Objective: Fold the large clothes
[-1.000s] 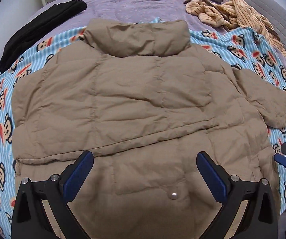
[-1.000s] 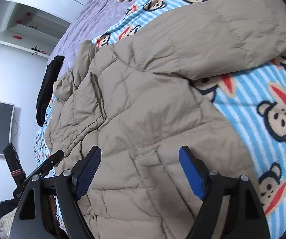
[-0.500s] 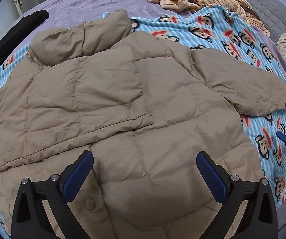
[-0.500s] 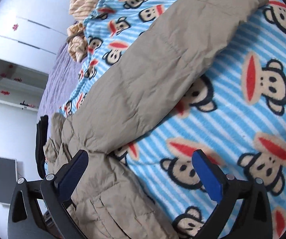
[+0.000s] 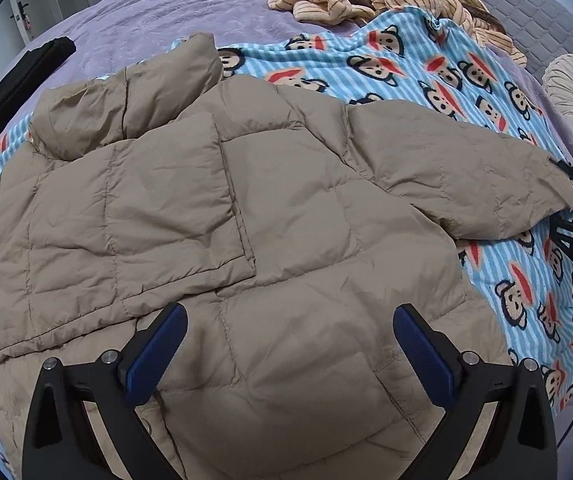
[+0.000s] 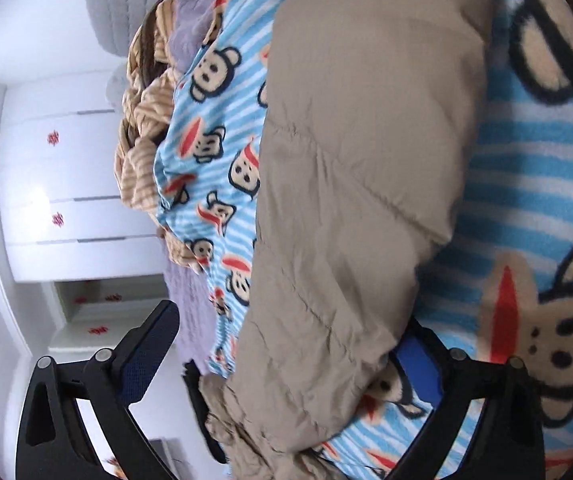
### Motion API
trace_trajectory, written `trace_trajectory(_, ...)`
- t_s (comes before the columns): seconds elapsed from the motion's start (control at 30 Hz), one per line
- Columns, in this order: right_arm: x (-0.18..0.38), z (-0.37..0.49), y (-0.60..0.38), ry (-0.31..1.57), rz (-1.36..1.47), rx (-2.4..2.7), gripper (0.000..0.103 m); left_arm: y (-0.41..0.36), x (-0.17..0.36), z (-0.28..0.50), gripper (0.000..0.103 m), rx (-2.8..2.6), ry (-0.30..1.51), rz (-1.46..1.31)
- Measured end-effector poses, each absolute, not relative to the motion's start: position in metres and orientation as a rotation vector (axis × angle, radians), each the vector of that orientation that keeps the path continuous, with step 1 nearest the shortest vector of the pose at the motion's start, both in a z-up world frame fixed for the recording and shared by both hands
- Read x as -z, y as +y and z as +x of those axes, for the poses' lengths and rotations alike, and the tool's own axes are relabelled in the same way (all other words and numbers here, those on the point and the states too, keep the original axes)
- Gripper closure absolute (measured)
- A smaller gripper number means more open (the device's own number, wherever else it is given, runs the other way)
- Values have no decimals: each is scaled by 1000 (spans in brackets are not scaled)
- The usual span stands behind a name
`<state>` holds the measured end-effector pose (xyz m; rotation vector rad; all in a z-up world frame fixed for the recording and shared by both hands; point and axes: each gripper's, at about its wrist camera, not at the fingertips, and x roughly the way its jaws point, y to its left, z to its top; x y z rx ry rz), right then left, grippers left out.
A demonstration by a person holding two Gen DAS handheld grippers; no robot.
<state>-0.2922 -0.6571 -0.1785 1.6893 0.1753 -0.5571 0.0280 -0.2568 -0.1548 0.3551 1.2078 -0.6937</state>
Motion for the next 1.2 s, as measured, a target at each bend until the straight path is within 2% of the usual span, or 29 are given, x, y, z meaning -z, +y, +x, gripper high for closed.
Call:
trace_trajectory(0.03, 185, -295, -660, 155, 1744, 551, 56, -257, 155, 30, 0, 690, 1208, 357)
trace_trajectory(0.07, 192, -295, -661, 132, 1795, 539, 86, -256, 155, 32, 0, 686, 1208, 359)
trace_trajectory(0.1, 197, -295, -661, 98, 1830, 521, 92, -255, 155, 34, 0, 683, 1209, 359)
trace_trajectory(0.37, 134, -245, -650, 103, 1592, 270, 95, -225, 150, 61, 0, 635, 1199, 284)
trace_trajectory(0.6, 73, -119, -583, 317, 1316, -10, 95, -172, 123, 98, 0, 529, 1105, 210)
trace_trajectory(0.73, 55, -36, -505, 517, 1081, -128, 95, -131, 115, 122, 0, 444, 1085, 150)
trace_trajectory(0.83, 65, 18, -440, 668, 954, -197, 95, -105, 115, 135, 0, 382, 1077, 142)
trace_trajectory(0.97, 120, 60, -378, 836, 944, -196, 95, -77, 122, 141, 0, 339, 1080, 133)
trace_trajectory(1.2, 212, 71, -362, 1015, 1009, -50, 94, -54, 144, 141, 0, 333, 1113, 158)
